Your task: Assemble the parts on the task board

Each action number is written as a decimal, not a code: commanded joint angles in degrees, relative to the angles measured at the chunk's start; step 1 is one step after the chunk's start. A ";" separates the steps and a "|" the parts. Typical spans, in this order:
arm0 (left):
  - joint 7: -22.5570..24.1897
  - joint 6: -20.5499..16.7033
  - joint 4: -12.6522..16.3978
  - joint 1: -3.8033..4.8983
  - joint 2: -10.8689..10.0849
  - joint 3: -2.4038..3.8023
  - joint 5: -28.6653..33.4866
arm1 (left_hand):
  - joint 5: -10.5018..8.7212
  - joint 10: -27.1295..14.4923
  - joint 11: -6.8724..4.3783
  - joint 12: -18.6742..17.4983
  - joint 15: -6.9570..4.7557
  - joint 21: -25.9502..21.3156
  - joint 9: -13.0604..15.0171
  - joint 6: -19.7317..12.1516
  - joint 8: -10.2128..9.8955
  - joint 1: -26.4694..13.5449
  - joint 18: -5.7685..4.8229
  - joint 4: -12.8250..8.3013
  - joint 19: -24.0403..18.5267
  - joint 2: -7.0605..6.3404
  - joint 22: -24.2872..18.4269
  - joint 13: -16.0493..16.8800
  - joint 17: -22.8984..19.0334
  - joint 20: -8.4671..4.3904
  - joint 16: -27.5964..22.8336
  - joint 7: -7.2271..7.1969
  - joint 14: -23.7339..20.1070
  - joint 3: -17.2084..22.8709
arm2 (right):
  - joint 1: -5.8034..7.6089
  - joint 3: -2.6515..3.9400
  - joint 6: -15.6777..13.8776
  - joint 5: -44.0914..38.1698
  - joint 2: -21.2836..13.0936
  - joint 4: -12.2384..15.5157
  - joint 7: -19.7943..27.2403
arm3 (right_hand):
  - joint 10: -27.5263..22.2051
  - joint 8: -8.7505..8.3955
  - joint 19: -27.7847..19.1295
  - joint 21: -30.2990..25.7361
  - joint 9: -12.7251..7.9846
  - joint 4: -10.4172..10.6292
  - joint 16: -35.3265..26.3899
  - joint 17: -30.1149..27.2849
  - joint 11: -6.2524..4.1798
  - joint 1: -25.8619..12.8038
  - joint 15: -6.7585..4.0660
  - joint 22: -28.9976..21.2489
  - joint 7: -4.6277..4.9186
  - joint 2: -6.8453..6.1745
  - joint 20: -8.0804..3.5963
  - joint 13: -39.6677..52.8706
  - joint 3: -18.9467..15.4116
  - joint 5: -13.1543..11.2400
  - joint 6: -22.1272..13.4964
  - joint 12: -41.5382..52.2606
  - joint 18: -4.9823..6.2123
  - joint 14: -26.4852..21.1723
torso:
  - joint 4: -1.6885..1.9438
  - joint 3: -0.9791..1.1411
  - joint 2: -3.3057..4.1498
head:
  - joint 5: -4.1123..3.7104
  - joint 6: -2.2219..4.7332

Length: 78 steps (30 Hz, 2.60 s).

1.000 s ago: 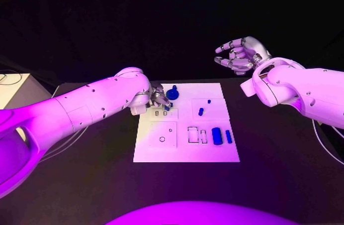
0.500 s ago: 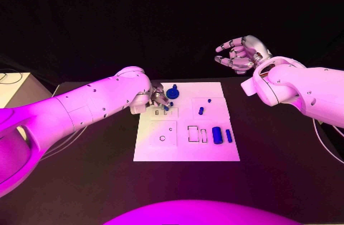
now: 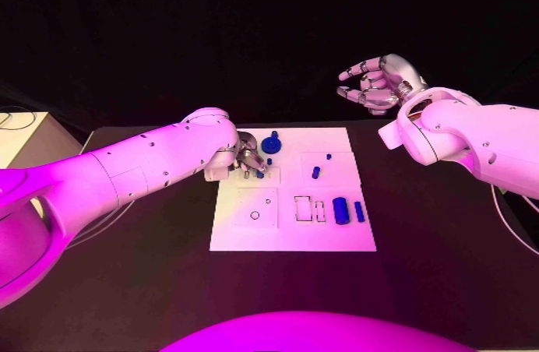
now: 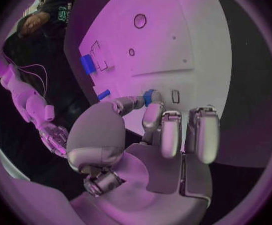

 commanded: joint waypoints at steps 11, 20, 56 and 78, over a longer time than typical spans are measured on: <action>-0.01 1.25 -0.10 -0.19 -0.05 -0.24 -0.09 | 0.36 0.32 -0.13 -0.02 -0.53 0.31 -0.03 1.16 0.31 0.05 -0.98 -9.53 2.43 0.54 7.69 -0.06 15.09 -0.50 0.19 -1.40 5.96 9.13 | 0.00 0.01 0.80 -0.69 -0.01 0.11 0.30 | -0.40 0.29 -0.48 -0.29 -0.10 -0.05 -0.28 6.01 -0.02 -0.11 -0.06 -0.06 -0.16 -0.43 -0.06 -0.05 0.24 0.15 -0.37 -0.30 0.30 3.80 | -0.04 0.01 0.01 | 0.08 -0.17; 0.18 -0.62 -0.03 -0.23 -0.31 -0.23 -0.23 | 0.40 0.33 -0.15 -0.04 -0.56 0.31 0.02 1.20 0.32 0.05 -0.98 -9.56 2.44 0.59 7.71 -0.06 15.09 -0.52 0.19 -1.42 5.96 9.19 | 0.00 0.01 0.82 -0.70 -0.04 0.13 0.31 | -0.40 0.29 -0.48 -0.29 -0.10 -0.05 -0.28 6.01 -0.02 -0.11 -0.06 -0.06 -0.16 -0.43 -0.06 -0.05 0.24 0.15 -0.37 -0.30 0.30 3.80 | -0.05 0.03 0.04 | 0.07 -0.18; 0.38 -2.30 1.37 -0.46 -1.35 0.05 1.10 | 0.71 0.62 -0.25 0.17 -0.64 0.40 0.14 1.47 0.44 0.13 -1.02 -9.83 2.53 0.53 7.89 0.28 15.09 -0.55 0.19 -1.52 5.96 9.42 | -0.06 0.01 1.04 -0.74 0.23 -0.13 0.28 | -0.25 0.40 -0.48 -0.34 -0.12 -0.20 -0.29 6.03 0.01 -0.37 -0.03 -0.04 -0.13 -0.57 -0.04 0.05 0.67 0.15 -0.62 -0.20 0.30 3.80 | -0.04 0.01 -0.01 | 0.15 -0.59; 0.39 -2.08 1.00 -0.46 -1.18 0.05 0.70 | 0.77 0.66 -0.27 0.15 -0.66 0.39 0.18 1.55 0.45 0.11 -1.02 -9.87 2.53 0.51 7.88 0.27 15.09 -0.56 0.19 -1.54 5.96 9.48 | -0.10 0.01 1.11 -0.74 0.28 -0.19 0.28 | -0.25 0.40 -0.48 -0.34 -0.12 -0.20 -0.29 6.03 0.01 -0.37 -0.03 -0.04 -0.13 -0.57 -0.04 0.05 0.67 0.15 -0.62 -0.20 0.30 3.80 | -0.01 0.03 0.01 | 0.24 -0.62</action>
